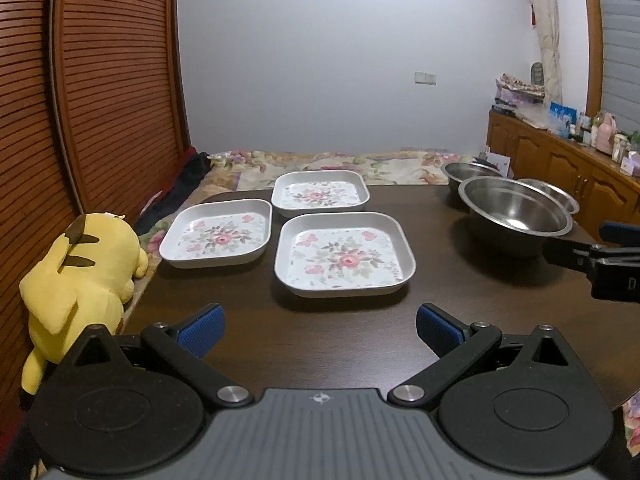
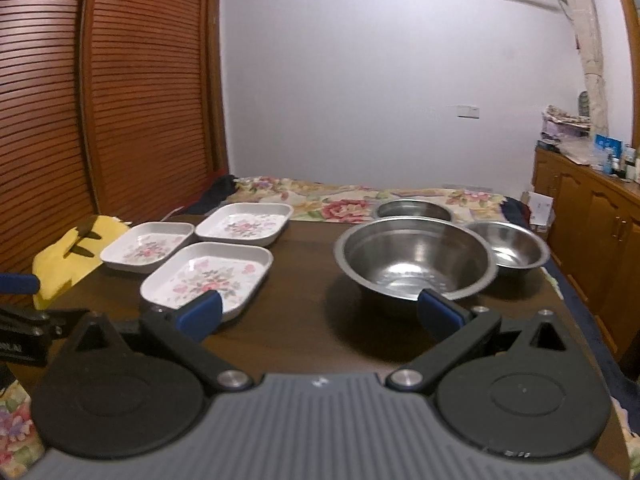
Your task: Organize plates and bowls
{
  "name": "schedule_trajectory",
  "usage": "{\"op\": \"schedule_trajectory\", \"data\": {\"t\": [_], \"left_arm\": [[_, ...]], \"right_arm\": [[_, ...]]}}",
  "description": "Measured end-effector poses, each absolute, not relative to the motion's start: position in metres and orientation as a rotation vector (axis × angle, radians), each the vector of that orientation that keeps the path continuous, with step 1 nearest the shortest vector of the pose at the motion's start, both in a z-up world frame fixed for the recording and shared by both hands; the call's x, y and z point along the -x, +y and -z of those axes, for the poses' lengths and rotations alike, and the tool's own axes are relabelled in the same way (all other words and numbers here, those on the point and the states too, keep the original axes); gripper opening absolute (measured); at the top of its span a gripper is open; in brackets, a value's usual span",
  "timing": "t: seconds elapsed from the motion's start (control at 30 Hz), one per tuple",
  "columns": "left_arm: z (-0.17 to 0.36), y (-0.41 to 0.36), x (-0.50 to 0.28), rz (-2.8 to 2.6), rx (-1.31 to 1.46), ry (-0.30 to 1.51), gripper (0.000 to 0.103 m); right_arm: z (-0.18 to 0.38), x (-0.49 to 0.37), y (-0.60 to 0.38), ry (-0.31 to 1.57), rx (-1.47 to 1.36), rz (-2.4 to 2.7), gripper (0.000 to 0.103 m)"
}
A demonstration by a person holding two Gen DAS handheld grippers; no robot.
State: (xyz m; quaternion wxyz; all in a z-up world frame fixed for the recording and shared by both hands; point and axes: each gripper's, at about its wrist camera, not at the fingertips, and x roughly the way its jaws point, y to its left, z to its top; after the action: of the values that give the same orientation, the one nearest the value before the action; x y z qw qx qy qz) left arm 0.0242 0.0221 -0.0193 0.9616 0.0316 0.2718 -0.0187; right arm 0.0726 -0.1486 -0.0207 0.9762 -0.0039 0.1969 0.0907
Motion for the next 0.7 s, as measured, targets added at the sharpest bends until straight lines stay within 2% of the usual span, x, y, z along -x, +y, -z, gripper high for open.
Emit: {"op": "schedule_trajectory", "data": {"t": [0.6,0.67,0.7], "left_arm": [[0.016,0.074,-0.075,0.016,-0.048,0.535,0.103],[0.017,0.079,-0.082,0.02,-0.048,0.53,0.103],[0.018,0.081,-0.084,0.023,-0.044,0.528,0.103]], "right_arm": [[0.019,-0.134,-0.097,0.485,0.026,-0.323,0.102],[0.021,-0.14,-0.091,0.504,0.034,-0.334,0.096],[0.022,-0.144,-0.088,0.52,0.037,-0.34,0.089]]}}
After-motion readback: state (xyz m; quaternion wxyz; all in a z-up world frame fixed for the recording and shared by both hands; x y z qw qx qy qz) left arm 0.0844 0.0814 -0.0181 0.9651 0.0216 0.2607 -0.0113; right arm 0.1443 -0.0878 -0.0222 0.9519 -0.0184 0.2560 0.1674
